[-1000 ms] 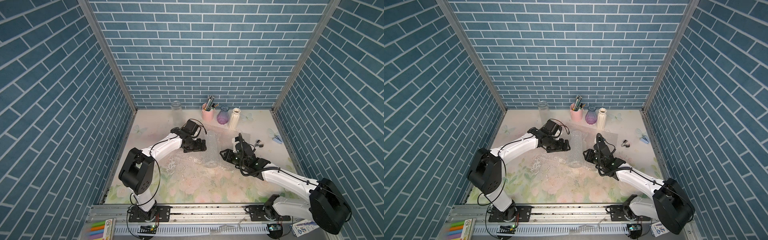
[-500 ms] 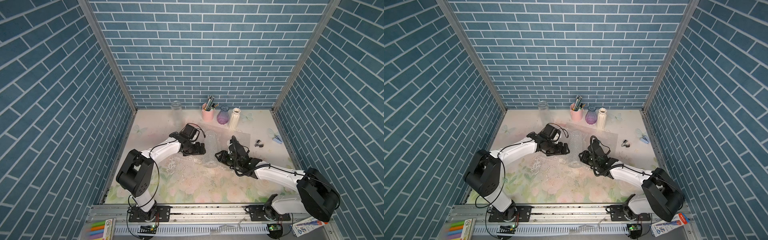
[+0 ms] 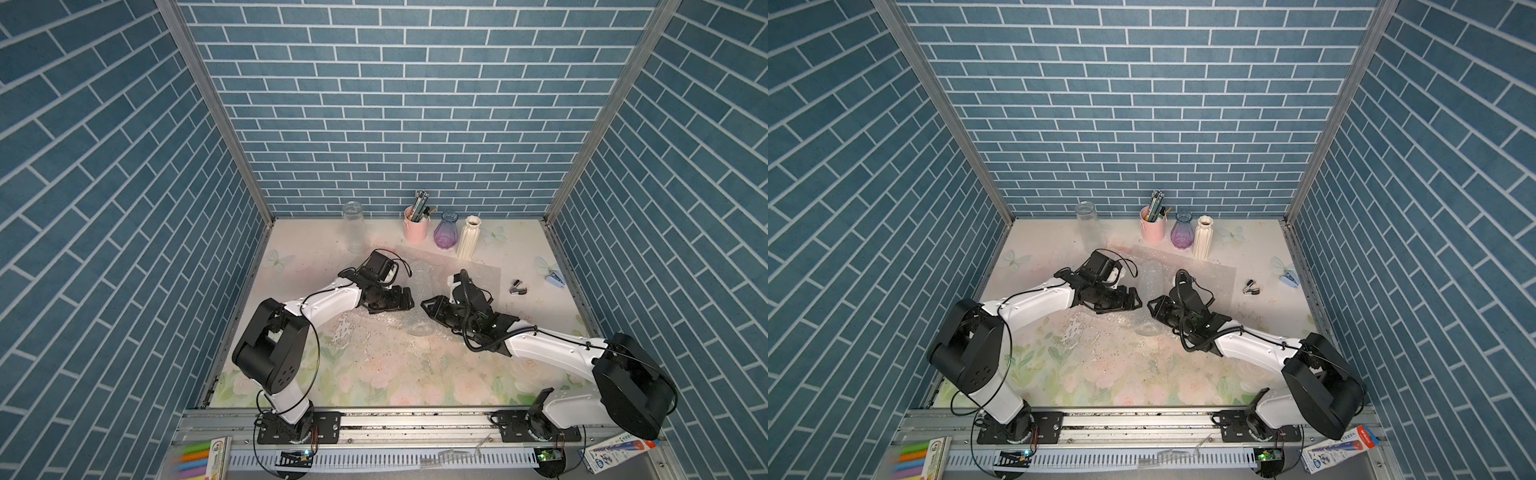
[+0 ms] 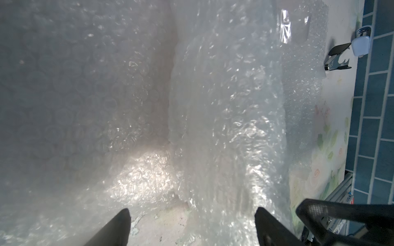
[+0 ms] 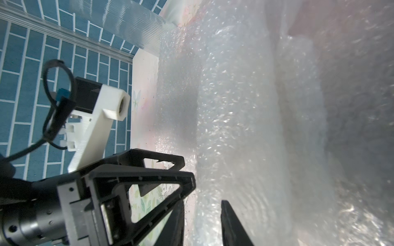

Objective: Unwrap the vase from the bubble wrap
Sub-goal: Unwrap the bubble wrap.

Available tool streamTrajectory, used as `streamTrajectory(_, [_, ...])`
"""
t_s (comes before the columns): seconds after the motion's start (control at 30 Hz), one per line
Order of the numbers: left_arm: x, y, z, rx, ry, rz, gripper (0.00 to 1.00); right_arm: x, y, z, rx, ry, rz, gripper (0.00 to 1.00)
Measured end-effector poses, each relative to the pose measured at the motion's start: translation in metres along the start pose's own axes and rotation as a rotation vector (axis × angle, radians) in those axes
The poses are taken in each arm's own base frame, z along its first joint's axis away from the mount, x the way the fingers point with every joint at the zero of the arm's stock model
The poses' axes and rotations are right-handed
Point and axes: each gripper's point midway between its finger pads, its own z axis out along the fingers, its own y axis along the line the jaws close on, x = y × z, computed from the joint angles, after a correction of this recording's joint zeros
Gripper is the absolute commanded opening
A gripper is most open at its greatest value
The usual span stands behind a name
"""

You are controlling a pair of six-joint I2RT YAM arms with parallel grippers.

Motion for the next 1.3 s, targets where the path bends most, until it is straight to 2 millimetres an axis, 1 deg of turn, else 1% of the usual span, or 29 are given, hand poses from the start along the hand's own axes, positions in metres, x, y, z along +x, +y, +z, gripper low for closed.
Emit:
streamTrajectory(0.2, [-0.003, -0.003, 0.0, 0.015, -0.011, 0.003, 0.92, 0.004, 0.003, 0.0, -0.006, 0.004, 0.001, 0.3])
streamTrajectory(0.33, [-0.003, -0.004, 0.0, 0.019, -0.012, 0.004, 0.92, 0.002, -0.002, -0.002, 0.021, -0.008, 0.0, 0.3])
streamTrajectory(0.57, [-0.003, -0.005, 0.0, 0.026, -0.01, 0.005, 0.92, -0.005, -0.009, -0.013, 0.069, -0.053, -0.001, 0.3])
streamTrajectory(0.77, [-0.002, -0.006, 0.001, 0.031, -0.009, 0.007, 0.92, 0.0, -0.016, -0.01, 0.098, -0.042, -0.005, 0.33])
streamTrajectory(1.03, [-0.001, -0.008, 0.001, 0.035, -0.005, 0.012, 0.92, 0.006, -0.033, -0.003, 0.157, -0.027, -0.014, 0.37])
streamTrajectory(1.2, [0.0, -0.01, 0.002, 0.036, -0.003, 0.015, 0.92, 0.006, -0.032, -0.001, 0.153, -0.028, -0.015, 0.34])
streamTrajectory(1.3, [0.0, -0.01, 0.002, 0.036, -0.003, 0.015, 0.92, 0.007, -0.028, 0.0, 0.14, -0.025, -0.019, 0.29])
